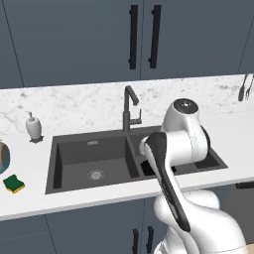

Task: Pick the pan and sponge and place them into the sink. Then turn on the water.

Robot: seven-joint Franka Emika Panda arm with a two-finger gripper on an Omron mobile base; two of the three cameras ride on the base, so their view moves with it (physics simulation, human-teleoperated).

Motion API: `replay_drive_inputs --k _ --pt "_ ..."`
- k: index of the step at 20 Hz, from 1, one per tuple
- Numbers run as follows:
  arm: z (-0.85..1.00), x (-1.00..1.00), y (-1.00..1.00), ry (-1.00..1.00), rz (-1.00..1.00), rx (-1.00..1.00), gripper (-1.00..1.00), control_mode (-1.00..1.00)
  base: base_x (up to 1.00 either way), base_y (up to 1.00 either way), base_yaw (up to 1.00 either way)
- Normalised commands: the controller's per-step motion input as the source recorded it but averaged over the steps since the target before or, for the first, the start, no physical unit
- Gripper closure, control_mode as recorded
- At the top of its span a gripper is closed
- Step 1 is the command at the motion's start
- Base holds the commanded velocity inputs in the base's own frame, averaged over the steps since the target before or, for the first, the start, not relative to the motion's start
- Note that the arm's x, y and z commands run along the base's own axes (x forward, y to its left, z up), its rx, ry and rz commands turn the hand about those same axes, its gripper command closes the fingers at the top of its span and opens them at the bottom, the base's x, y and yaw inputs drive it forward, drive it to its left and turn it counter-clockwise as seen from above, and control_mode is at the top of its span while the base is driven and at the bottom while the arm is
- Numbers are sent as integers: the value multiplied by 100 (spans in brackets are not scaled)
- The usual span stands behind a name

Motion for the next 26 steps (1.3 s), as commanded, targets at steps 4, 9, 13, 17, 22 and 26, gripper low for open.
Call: replay_drive_inputs --k 4,9,13,17,22,26 --pt "1 0 99 22 0 4 -100 -100 0 0 0" --pt "-2 0 98 13 4 1 -100 -100 0 0 0" --pt "-38 0 82 0 32 0 -100 -100 0 0 0" --pt "-45 0 60 -1 43 0 -100 -100 0 0 0" --pt "-31 0 47 -16 41 1 -100 -100 0 0 0" --pt "-12 0 73 -20 28 4 -100 -100 0 0 0"
